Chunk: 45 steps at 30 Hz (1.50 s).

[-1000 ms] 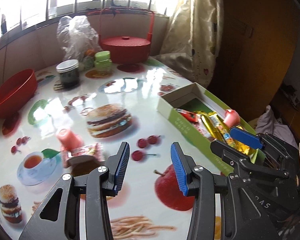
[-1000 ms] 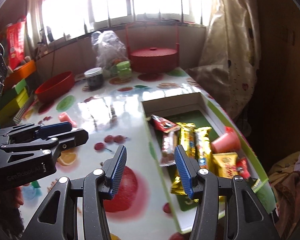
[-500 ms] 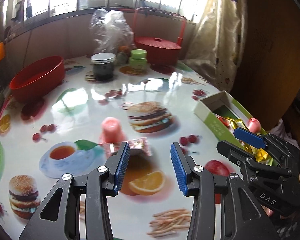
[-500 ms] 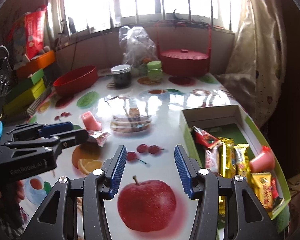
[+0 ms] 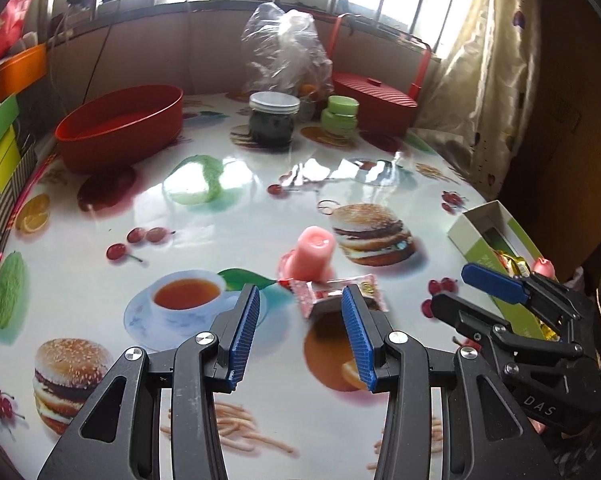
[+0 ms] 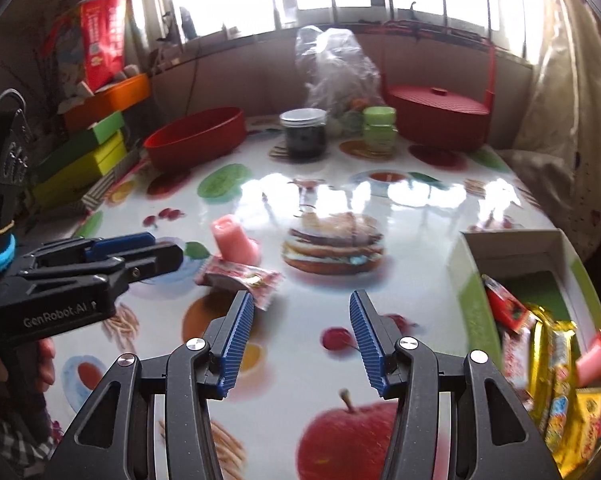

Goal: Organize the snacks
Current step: 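Move both open tools back toward the remaining snacks, then grasp pink jelly cup with left tool while right tool grasps white milk candy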

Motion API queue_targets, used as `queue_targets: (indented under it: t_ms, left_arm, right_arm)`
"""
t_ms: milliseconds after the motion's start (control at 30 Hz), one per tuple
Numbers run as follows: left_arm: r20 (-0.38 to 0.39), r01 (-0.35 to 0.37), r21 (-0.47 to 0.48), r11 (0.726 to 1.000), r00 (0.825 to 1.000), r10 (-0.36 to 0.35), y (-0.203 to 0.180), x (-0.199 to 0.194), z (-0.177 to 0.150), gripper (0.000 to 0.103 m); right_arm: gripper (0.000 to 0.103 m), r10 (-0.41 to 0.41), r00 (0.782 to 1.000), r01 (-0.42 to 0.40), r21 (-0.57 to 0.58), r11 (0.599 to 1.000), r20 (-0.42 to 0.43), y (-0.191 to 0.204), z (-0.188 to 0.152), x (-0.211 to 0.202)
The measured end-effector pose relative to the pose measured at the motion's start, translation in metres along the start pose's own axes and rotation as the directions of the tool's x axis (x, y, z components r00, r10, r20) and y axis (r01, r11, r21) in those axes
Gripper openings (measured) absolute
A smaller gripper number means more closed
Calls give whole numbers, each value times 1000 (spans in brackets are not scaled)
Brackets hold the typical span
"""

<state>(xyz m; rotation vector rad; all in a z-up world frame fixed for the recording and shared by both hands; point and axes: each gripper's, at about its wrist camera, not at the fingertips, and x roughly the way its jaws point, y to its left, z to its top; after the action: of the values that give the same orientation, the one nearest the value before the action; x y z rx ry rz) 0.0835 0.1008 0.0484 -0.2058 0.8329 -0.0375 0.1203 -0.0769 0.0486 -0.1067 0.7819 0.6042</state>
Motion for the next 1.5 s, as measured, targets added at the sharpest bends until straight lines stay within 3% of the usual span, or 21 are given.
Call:
queue_targets:
  t_ms: [167,600,967,1133,1300,1500]
  left_arm:
    - [-6,-5,-19,1000,1000,5,10,2,-2,44]
    - [-35,-13,-49,999,999,11,26,11,-8,44]
    - [-42,-16,-64,998,999,14,35,15,-7,44]
    - [-48,-6,-65,998,999,3,36,17,-6,44]
    - [-45,17,-60,998,999,-19,34,18,-3,44]
    - [-41,42,-43,998,998,-43,28,21,2,44]
  right_arm:
    - [50,44,999,-44,-37,998,-2,9,11,17]
    - [54,148,981,-162,-116,980,-124,27,24,72]
    - [54,194,955,-244,-222,944,-226,43,15,77]
    - [54,124,970,-172,-229,958,-209,43,18,85]
    - [53,117,972,-162,-224,961,-202,44,17,85]
    - [33,94,978,-132,-201,971,-188,40,12,77]
